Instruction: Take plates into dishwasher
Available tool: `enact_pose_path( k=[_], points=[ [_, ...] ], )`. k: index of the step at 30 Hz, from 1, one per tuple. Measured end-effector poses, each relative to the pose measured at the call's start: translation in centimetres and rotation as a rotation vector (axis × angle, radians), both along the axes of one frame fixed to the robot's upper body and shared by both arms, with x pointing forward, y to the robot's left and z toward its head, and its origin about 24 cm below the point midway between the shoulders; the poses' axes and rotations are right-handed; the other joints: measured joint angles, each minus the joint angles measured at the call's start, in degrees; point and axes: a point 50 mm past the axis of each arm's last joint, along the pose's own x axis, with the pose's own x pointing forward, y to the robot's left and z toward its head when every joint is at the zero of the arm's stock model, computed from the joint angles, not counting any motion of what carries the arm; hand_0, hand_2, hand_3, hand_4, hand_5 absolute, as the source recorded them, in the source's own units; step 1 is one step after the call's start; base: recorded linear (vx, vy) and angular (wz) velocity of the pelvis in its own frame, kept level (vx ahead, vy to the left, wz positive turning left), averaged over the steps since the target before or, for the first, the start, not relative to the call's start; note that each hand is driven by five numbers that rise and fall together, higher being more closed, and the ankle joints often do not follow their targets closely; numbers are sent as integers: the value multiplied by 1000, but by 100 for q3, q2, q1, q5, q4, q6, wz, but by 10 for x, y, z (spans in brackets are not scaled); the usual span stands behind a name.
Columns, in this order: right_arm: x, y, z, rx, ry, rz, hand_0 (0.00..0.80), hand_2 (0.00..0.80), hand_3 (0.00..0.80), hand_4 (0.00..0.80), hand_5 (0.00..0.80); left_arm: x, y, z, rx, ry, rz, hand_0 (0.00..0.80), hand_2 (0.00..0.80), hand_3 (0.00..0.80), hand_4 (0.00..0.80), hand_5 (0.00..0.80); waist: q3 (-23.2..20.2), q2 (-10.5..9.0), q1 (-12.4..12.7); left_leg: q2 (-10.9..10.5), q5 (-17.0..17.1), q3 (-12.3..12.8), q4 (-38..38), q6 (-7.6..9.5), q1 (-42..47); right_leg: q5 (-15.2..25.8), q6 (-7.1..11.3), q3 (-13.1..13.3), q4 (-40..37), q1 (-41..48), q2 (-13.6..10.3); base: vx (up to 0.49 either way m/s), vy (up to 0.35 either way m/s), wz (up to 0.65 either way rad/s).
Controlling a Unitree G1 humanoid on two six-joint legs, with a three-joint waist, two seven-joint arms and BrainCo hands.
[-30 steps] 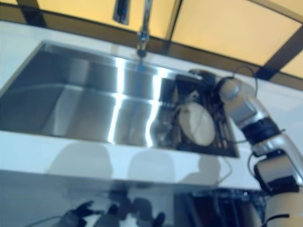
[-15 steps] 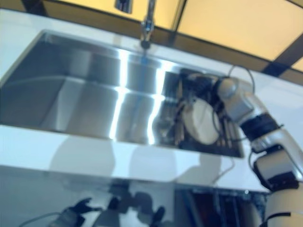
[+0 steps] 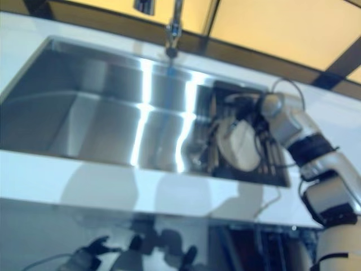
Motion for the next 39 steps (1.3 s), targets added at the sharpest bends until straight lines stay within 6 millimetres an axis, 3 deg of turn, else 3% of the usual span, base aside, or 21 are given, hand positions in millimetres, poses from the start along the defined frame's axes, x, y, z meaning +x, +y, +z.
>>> enact_pose_path(
  k=[16,30,39],
  points=[
    [3,1,18,-105,-24,14,0,0,0,0,0,6,2,4,2,-23,3,0,0,0,0,0,173,-38,172,14,-2,5,51,-9,-40,-1,-3,-110,1,0,5,7,-4,3],
    [4,1,14,-162,-11,6,0,0,0,0,0,12,13,12,32,-52,7,0,0,0,0,0,407,-168,279,120,-56,5,347,-84,-351,-9,-65,-118,6,-121,93,15,-67,3],
    [4,4,24,-165,-33,10,0,0,0,0,0,17,10,14,15,-86,20,0,0,0,0,0,515,-100,282,206,-85,22,411,-149,-410,-47,-144,-119,8,-157,196,9,-51,-1]
  ],
)
